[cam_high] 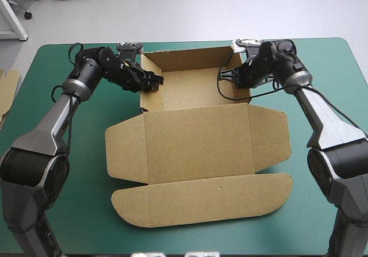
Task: Fold the box
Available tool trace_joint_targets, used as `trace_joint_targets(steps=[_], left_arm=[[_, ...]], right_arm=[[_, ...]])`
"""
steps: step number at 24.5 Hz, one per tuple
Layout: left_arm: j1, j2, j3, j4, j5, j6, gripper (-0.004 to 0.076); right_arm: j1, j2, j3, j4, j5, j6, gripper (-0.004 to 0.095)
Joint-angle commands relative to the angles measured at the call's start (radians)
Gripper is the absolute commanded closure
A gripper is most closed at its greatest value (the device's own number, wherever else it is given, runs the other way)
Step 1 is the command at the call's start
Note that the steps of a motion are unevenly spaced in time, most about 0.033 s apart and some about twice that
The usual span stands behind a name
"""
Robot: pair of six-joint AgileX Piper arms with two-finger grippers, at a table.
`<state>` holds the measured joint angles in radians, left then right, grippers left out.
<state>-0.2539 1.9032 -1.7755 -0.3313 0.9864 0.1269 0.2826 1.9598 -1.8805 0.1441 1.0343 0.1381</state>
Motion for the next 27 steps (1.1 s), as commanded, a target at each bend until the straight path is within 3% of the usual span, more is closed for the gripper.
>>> trace_joint_targets(steps=[1,11,18,23,27], left_arm=[[-0.006,-0.031,-0.032,0.047,-0.019,-0.029,0.0386],[-0.008,0.034,-0.058,0.161,0.017,-0.104,0.0450],[-0.039,0.071,-0.138,0.228,0.064,-0.104,0.0582],[-0.057,0.096,-0.144,0.281,0.084,-0.104,0.0737],[-0.057,0.099,-0.144,0.297,0.072,-0.106,0.0738]], right_arm=[[0.003,-0.044,-0.034,0.006,-0.012,0.011,0.0920],[0.020,-0.005,-0.034,-0.017,0.026,0.017,0.0920],[0.059,0.024,-0.044,-0.022,0.035,0.025,0.0920],[0.060,0.036,-0.091,-0.066,0.092,0.027,0.0919],[0.060,0.060,-0.118,-0.128,0.158,0.022,0.0920]])
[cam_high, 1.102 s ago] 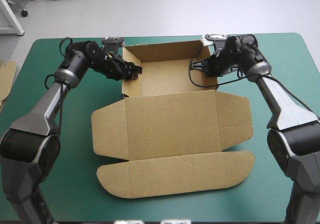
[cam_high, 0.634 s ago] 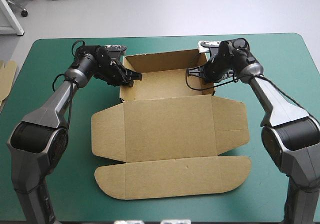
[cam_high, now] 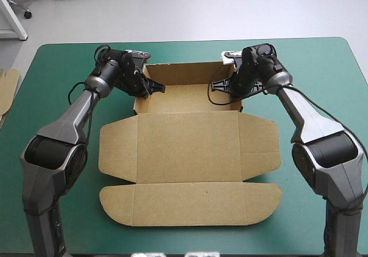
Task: Fold the box
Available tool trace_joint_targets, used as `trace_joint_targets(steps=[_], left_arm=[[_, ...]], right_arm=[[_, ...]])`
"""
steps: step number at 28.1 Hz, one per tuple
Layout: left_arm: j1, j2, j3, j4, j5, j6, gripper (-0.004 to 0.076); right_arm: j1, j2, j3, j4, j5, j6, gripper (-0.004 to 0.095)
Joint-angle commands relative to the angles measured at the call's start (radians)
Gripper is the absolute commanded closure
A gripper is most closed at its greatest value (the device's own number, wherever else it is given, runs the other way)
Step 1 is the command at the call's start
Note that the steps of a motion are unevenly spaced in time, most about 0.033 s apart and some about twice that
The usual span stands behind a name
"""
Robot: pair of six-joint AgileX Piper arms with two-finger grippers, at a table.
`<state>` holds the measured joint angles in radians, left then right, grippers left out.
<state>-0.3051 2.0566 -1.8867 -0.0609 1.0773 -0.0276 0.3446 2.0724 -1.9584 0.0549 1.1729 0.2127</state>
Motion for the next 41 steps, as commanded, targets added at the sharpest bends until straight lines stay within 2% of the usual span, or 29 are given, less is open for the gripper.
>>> trace_joint_targets(steps=[1,4,15,23,41], left_arm=[[-0.005,-0.049,-0.033,0.033,-0.019,0.036,0.0738],[-0.007,-0.028,-0.033,0.061,-0.014,-0.012,0.0738],[-0.016,0.003,-0.031,0.075,-0.040,-0.029,0.0738],[-0.043,0.003,-0.031,0.204,-0.078,-0.087,0.0738],[-0.043,0.005,-0.031,0.255,-0.057,-0.095,0.0738]], right_arm=[[-0.002,-0.047,-0.041,-0.041,0.034,-0.057,0.0920],[0.001,-0.046,-0.041,-0.043,0.024,-0.061,0.0920],[0.001,-0.025,-0.041,-0.043,0.008,-0.072,0.0920],[0.001,-0.025,-0.041,-0.037,-0.029,-0.072,0.0921],[0.001,-0.017,-0.041,-0.037,0.007,-0.075,0.0921]])
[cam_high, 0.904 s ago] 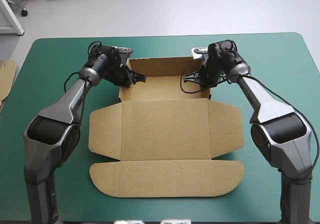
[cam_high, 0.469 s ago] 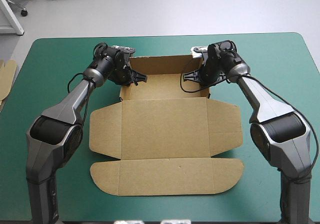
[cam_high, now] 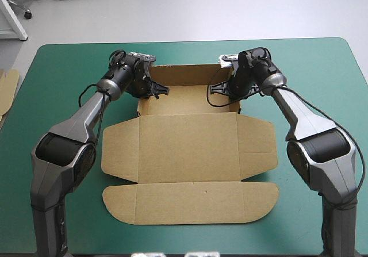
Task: Fold the box
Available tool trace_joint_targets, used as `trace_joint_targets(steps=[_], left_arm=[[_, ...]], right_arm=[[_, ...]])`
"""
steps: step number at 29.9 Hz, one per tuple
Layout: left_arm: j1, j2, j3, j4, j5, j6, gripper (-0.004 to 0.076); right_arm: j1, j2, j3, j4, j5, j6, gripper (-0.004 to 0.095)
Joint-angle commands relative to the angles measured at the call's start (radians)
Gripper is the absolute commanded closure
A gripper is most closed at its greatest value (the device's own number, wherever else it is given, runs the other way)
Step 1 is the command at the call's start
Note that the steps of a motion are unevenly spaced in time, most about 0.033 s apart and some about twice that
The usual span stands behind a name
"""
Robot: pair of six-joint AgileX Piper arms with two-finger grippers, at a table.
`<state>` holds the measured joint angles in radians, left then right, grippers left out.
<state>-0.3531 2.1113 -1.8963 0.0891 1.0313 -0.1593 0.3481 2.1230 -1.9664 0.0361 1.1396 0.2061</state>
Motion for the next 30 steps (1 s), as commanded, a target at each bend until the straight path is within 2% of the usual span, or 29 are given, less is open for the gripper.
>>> trace_joint_targets(steps=[1,3,5,7,10,13,21,30], left_arm=[[0.005,-0.050,-0.022,0.105,-0.009,0.036,0.0737],[0.005,-0.050,-0.022,0.105,-0.007,0.036,0.0729],[0.005,-0.050,-0.022,0.094,-0.007,0.036,0.0680],[0.005,-0.050,-0.022,0.085,-0.006,0.036,0.0595],[0.005,-0.052,-0.022,0.083,0.001,0.036,0.0426],[0.005,-0.062,-0.022,0.081,0.001,0.036,0.0330],[0.005,-0.082,-0.022,0.035,-0.009,0.046,0.0325],[-0.004,-0.116,-0.022,-0.008,-0.007,0.074,0.0325]], right_arm=[[-0.003,-0.068,-0.033,-0.018,0.040,-0.069,0.0920],[-0.003,-0.068,-0.033,-0.018,0.042,-0.069,0.0908],[-0.003,-0.068,-0.034,-0.018,0.042,-0.069,0.0869],[-0.003,-0.068,-0.036,-0.018,0.042,-0.069,0.0806],[-0.003,-0.068,-0.036,-0.018,0.044,-0.069,0.0700],[-0.003,-0.070,-0.036,-0.018,0.044,-0.069,0.0630],[-0.003,-0.090,-0.038,-0.016,0.042,-0.069,0.0544],[-0.003,-0.158,-0.038,-0.022,0.044,-0.069,0.0543]])
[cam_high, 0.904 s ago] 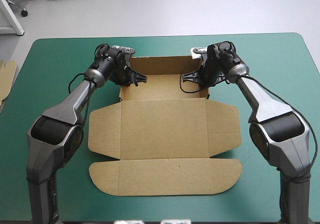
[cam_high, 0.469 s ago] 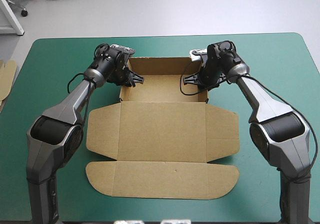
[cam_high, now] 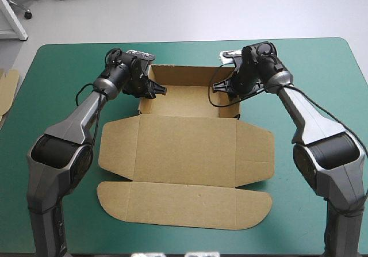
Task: Fold the box
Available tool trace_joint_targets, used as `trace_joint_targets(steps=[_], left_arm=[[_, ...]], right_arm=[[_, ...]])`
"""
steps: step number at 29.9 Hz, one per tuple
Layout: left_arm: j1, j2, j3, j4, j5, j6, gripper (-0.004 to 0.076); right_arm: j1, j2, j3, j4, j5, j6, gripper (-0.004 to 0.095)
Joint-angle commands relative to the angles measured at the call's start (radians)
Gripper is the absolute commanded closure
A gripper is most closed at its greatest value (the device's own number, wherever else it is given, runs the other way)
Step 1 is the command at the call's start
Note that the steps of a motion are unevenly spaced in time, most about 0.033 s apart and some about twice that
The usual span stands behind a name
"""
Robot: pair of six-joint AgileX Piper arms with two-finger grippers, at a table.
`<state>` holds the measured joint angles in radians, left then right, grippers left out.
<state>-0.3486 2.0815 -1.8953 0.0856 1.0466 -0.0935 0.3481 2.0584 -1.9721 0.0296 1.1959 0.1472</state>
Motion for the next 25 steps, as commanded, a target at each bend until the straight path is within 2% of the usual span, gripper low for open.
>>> trace_joint_targets(steps=[1,11,25], left_arm=[[-0.011,-0.092,-0.023,0.001,-0.022,0.008,0.0325],[-0.039,-0.160,-0.021,0.013,0.007,0.010,0.0325],[-0.039,-0.315,0.013,0.036,0.002,0.014,0.0325]], right_arm=[[-0.003,-0.099,-0.032,-0.015,-0.014,-0.010,0.0543],[-0.003,-0.170,-0.028,-0.030,0.007,-0.010,0.0543],[-0.003,-0.295,-0.028,-0.060,-0.040,-0.037,0.0545]])
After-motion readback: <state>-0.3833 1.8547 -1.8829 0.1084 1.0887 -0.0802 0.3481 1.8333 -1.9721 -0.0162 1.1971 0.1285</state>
